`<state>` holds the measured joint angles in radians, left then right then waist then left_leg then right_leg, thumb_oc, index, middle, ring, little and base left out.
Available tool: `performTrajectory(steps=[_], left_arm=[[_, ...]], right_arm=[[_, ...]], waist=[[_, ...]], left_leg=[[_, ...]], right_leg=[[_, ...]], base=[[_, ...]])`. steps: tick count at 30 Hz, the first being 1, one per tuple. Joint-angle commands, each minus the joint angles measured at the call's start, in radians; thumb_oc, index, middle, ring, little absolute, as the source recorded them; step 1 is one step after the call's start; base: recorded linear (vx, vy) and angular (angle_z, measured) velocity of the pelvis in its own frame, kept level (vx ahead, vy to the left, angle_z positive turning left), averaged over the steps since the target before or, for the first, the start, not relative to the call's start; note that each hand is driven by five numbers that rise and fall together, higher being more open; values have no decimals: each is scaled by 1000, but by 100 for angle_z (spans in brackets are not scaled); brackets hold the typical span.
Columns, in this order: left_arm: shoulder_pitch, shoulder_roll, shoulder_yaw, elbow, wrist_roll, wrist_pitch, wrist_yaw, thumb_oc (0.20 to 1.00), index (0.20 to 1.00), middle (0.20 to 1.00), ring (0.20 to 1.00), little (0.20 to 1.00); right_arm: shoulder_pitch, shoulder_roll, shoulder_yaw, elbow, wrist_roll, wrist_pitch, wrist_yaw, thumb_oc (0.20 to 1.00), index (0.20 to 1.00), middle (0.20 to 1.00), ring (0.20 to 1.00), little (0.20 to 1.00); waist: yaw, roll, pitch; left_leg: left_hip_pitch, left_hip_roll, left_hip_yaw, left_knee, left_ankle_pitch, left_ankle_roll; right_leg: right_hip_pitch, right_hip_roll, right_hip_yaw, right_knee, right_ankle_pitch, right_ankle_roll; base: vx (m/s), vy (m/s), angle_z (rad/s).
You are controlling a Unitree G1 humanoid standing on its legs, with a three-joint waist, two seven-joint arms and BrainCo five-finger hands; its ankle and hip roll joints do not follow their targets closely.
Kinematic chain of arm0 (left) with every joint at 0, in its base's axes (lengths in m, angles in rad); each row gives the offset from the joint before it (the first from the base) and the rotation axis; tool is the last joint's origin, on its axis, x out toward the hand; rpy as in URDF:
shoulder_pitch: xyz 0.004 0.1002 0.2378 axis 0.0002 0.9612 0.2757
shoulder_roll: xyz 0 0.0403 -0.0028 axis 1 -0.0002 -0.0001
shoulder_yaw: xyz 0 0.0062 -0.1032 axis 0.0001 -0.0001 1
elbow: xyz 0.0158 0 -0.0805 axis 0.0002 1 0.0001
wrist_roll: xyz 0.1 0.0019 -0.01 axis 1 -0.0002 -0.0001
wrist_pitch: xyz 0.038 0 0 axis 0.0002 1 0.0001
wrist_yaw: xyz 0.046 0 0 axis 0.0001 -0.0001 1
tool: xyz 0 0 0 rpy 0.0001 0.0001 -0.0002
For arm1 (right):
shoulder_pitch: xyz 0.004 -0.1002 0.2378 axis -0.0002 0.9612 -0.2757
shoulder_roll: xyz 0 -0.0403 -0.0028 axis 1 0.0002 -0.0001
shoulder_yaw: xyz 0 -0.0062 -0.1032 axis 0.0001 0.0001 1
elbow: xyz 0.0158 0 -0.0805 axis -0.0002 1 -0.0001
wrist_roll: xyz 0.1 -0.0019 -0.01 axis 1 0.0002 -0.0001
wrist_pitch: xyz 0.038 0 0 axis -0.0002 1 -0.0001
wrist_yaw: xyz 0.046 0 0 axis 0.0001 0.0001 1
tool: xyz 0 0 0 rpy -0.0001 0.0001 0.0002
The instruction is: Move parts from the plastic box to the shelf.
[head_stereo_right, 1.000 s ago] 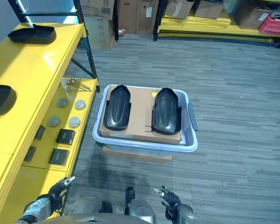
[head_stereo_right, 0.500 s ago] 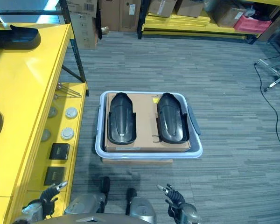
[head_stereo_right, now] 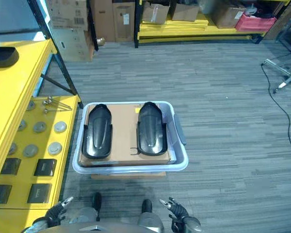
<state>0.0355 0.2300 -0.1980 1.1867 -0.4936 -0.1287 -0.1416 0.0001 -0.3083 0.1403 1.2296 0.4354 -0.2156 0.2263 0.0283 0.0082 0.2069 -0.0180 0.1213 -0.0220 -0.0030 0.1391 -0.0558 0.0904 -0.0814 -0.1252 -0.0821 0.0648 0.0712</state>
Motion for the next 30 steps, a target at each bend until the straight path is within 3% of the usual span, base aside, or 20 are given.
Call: performTrajectory(steps=[1, 2, 4, 10, 16, 21, 25, 30], left_arm=[[-71, 35, -16, -25, 46, -18, -9, 1000, 1000, 1000, 1000, 1000], [-75, 29, -24, -32, 51, -13, -4, 1000, 1000, 1000, 1000, 1000], [-75, 13, -41, -48, 96, 8, -8, 1000, 1000, 1000, 1000, 1000], [-56, 57, -73, -44, 174, 21, 0, 1000, 1000, 1000, 1000, 1000], [-49, 107, -45, -73, 123, 43, -8, 1000, 1000, 1000, 1000, 1000], [-67, 119, -56, -70, 111, 34, -24, 1000, 1000, 1000, 1000, 1000], [-143, 115, -113, -70, 90, 31, -52, 1000, 1000, 1000, 1000, 1000], [-195, 110, -175, -80, 101, 7, -62, 1000, 1000, 1000, 1000, 1000]], right_arm=[[-28, -55, -22, -53, 37, -53, -54, 1000, 1000, 1000, 1000, 1000], [-25, -60, -27, -64, 34, -62, -62, 1000, 1000, 1000, 1000, 1000], [-30, -65, -28, -120, 33, -98, -126, 1000, 1000, 1000, 1000, 1000], [-11, -94, -50, -278, 96, -122, -155, 1000, 1000, 1000, 1000, 1000], [-20, -180, -85, -432, 50, -108, -213, 1000, 1000, 1000, 1000, 1000], [-155, -295, -82, -495, 41, -61, -287, 1000, 1000, 1000, 1000, 1000], [-384, -356, -29, -500, 44, 23, -383, 1000, 1000, 1000, 1000, 1000], [-573, -411, 13, -454, 75, 86, -402, 1000, 1000, 1000, 1000, 1000]], waist=[[-22, -22, 69], [-27, -22, 71], [-28, -23, 71], [-40, -35, 65], [-49, -46, 62], [-30, -44, 86], [-3, -36, 146], [24, -33, 194]], left_leg=[[5, 13, 127, 95, -163, 24], [0, 2, 145, 107, -170, 24], [0, -62, 158, 109, -198, 42], [47, -87, 152, 25, -179, 62], [63, -108, 151, 2, -188, 70], [38, -111, 147, 5, -185, 68], [-25, -113, 126, 19, -174, 67], [-74, -111, 96, 14, -155, 61]], right_leg=[[-25, -52, -33, 52, -65, 18], [-21, -49, -48, 44, -63, 16], [-25, -36, -62, 39, -58, 16], [-40, -15, -48, 59, -53, 24], [-48, 3, -36, 32, -38, 27], [-64, 9, -24, 18, -29, 22], [-110, 3, -18, 24, -23, 17], [-147, -3, -27, 32, -22, 16]], base=[[-13, -134, 35], [-21, -119, 55], [-4, -36, 74], [76, 32, 18], [39, 34, 3], [22, 34, -4], [-78, 28, 1], [-51, -6, 13]])
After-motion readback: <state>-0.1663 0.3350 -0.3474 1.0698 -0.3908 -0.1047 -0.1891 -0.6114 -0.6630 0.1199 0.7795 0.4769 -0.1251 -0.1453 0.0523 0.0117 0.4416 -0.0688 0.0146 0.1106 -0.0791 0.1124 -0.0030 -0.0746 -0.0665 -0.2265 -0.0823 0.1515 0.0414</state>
